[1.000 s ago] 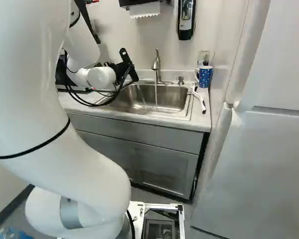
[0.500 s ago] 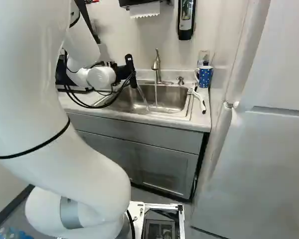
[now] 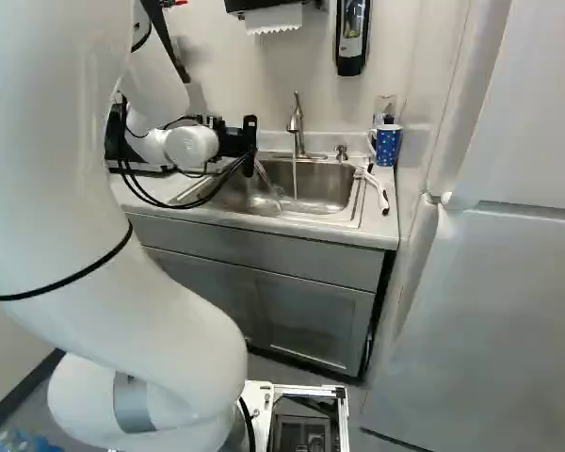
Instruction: Rinse the cup and place it in the tray
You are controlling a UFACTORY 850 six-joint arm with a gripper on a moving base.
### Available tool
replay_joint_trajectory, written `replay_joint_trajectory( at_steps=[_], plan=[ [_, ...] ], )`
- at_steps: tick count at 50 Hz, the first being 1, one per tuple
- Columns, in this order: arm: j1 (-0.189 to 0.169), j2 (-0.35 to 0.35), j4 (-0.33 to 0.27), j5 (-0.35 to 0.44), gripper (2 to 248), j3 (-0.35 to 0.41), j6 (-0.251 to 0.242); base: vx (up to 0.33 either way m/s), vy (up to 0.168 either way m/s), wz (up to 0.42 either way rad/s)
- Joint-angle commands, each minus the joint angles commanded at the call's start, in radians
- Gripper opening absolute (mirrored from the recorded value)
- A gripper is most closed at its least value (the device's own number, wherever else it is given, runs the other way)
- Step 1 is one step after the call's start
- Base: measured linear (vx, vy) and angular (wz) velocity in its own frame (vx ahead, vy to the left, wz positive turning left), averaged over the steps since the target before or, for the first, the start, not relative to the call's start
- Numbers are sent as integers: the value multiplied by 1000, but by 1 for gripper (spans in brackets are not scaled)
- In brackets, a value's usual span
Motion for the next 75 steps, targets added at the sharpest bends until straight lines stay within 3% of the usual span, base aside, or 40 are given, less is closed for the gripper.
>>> replay_joint_trajectory(
  at_steps=[30, 75],
  plan=[
    [0, 0, 0, 0, 123, 0, 316, 0, 0, 0],
    [0, 0, 0, 0, 123, 0, 316, 0, 0, 0]
  ],
)
